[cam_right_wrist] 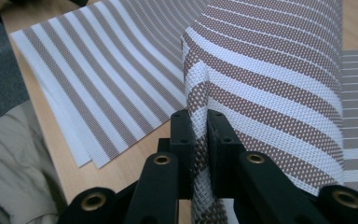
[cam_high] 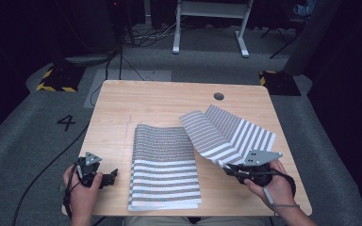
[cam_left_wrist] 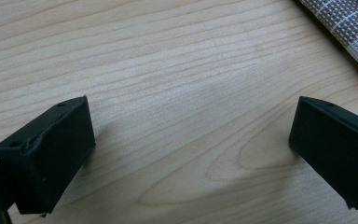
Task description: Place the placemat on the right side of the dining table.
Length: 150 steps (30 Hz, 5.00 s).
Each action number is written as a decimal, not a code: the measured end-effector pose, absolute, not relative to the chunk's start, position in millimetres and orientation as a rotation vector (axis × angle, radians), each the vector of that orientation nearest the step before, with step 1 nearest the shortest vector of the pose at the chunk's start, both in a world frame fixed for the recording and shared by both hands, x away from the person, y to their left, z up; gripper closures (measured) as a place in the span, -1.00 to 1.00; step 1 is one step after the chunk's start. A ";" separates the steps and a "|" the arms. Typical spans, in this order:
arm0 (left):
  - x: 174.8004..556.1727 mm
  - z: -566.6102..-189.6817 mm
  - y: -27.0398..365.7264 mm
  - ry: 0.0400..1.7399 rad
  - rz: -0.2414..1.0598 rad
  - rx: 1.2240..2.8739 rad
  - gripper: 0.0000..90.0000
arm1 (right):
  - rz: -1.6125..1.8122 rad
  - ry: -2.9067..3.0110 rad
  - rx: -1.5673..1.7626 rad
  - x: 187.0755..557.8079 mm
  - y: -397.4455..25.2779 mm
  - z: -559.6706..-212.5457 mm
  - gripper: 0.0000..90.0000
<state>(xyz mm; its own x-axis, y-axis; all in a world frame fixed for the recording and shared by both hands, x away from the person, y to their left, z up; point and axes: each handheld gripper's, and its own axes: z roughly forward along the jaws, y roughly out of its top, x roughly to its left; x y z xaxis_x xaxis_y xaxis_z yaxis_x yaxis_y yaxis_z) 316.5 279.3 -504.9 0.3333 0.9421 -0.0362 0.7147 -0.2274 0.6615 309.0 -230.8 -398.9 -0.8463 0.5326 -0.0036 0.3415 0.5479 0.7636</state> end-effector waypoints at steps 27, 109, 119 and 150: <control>315.7 -504.7 279.3 1.446 0.505 2.022 -0.99 | 1.273 2.331 1.070 335.6 -277.1 -395.6 -0.11; 314.7 -504.7 279.0 1.443 0.502 2.024 -1.00 | 0.771 2.298 1.221 398.4 -326.2 -441.7 0.96; 314.0 -505.1 278.1 1.436 0.506 2.025 -0.99 | 0.759 2.243 1.179 410.1 -337.0 -412.6 0.96; 315.4 -504.9 278.6 1.428 0.497 2.031 -1.00 | 0.559 2.198 1.140 514.0 -375.2 -427.9 0.80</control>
